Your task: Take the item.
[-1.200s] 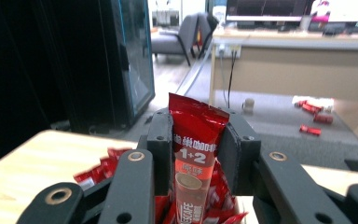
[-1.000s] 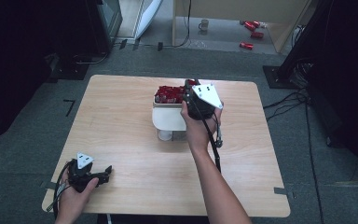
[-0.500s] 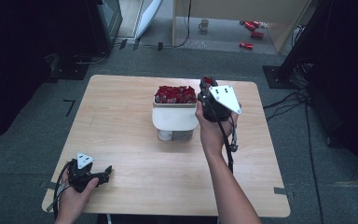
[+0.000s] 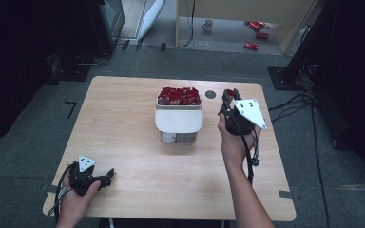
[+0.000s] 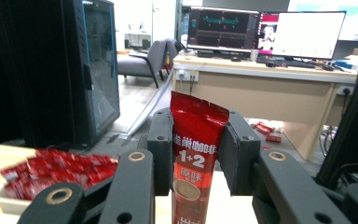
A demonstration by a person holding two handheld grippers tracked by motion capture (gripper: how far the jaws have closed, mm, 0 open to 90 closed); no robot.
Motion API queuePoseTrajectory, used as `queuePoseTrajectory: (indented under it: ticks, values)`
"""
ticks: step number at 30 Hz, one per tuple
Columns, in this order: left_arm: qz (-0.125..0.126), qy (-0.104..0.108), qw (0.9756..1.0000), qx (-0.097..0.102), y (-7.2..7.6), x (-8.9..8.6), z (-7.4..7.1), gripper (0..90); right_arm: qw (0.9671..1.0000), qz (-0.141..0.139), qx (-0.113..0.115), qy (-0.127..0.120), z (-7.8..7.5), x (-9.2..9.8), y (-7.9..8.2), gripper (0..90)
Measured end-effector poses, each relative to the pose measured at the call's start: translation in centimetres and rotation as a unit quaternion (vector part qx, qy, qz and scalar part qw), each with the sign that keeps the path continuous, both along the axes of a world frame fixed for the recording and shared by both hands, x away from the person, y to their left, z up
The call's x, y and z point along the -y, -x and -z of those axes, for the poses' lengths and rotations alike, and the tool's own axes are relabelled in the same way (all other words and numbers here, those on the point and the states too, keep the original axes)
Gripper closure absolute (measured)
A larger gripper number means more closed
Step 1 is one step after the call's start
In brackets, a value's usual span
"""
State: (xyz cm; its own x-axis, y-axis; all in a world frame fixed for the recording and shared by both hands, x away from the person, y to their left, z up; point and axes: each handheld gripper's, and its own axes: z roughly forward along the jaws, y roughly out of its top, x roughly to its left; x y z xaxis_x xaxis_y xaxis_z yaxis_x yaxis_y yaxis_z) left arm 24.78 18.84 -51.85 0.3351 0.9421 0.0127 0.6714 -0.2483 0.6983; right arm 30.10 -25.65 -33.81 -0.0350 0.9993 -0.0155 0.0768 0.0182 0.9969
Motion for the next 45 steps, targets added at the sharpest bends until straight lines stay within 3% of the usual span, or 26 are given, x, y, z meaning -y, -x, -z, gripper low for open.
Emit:
queuePoseTrajectory:
  ticks: [10,13,20,25,29,40,44,45]
  values:
    - [0.0,0.001,1.0,-0.001,0.0,0.0,0.0,6.7,0.9995,0.002,-0.032,0.002,4.4,1.6,2.1,69.0]
    - [-0.001,0.001,1.0,-0.001,0.0,0.0,0.0,6.7,0.9987,-0.001,-0.051,0.003,6.3,1.9,2.8,69.0]
    - [0.0,0.0,1.0,-0.001,0.0,0.0,0.0,6.7,0.9963,-0.008,-0.085,-0.003,9.3,2.4,2.8,69.0]
    - [0.001,0.0,1.0,-0.001,0.0,0.0,0.0,6.7,0.9942,-0.006,-0.107,-0.003,10.8,2.7,1.9,69.0]
    - [0.001,0.0,1.0,-0.001,0.0,0.0,0.0,6.7,0.9936,-0.005,-0.112,-0.003,11.3,2.9,1.2,69.1]
    - [0.0,0.0,1.0,-0.001,0.0,0.0,0.0,6.7,0.993,0.012,-0.115,-0.025,12.7,4.4,-3.5,70.6]
    - [0.0,0.0,1.0,-0.001,0.0,0.0,0.0,6.7,0.9909,0.011,-0.128,-0.039,13.3,4.9,-4.7,71.9]
    - [0.0,0.0,1.0,-0.001,0.0,0.0,0.0,6.7,0.9893,0.013,-0.139,-0.042,13.8,5.1,-5.6,73.2]
